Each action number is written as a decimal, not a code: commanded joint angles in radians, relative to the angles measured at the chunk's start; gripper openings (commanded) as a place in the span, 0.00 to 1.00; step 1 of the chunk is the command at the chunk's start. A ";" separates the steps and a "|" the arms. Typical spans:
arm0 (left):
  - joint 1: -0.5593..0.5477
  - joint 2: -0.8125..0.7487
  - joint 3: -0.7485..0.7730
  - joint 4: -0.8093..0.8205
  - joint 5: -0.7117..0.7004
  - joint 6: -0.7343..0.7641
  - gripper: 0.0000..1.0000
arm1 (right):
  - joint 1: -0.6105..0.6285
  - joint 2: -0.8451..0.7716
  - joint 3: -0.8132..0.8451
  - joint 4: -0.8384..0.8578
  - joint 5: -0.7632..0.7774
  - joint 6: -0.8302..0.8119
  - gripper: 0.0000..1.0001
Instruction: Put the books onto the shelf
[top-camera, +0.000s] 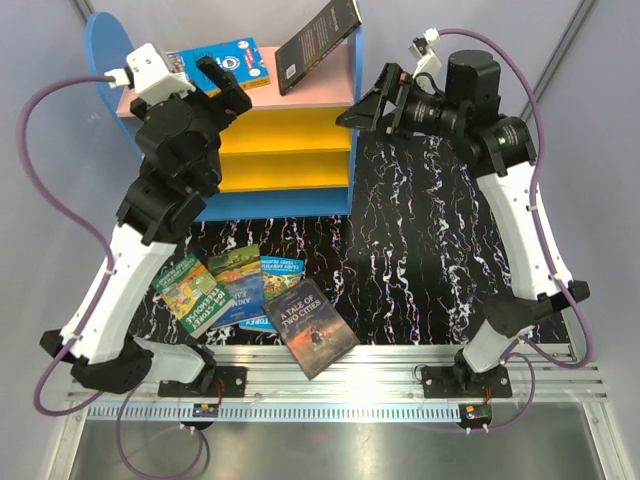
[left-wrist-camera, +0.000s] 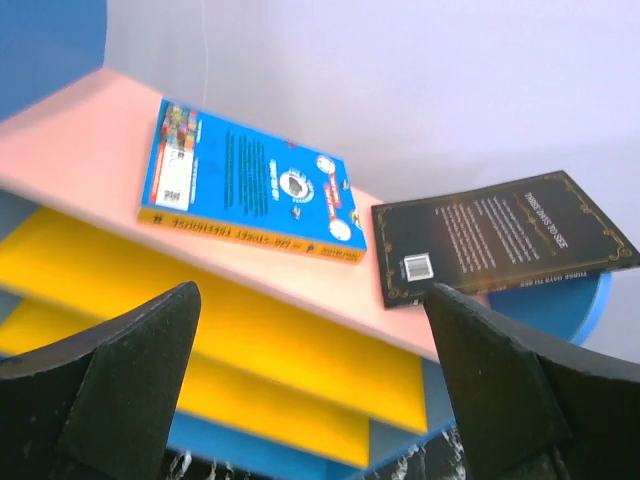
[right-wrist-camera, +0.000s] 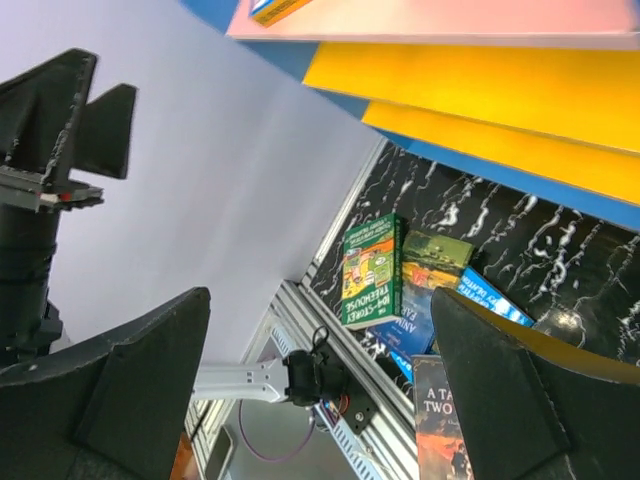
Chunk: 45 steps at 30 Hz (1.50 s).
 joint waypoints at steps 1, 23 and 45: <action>0.061 0.048 0.005 0.205 0.084 0.134 0.99 | -0.066 0.071 0.100 -0.109 0.012 -0.001 1.00; 0.460 0.252 0.058 0.414 0.208 0.030 0.99 | 0.055 0.317 0.387 0.004 0.000 0.068 1.00; 0.595 0.608 0.452 0.046 0.256 -0.214 0.99 | 0.063 0.077 -0.058 0.027 0.109 -0.038 1.00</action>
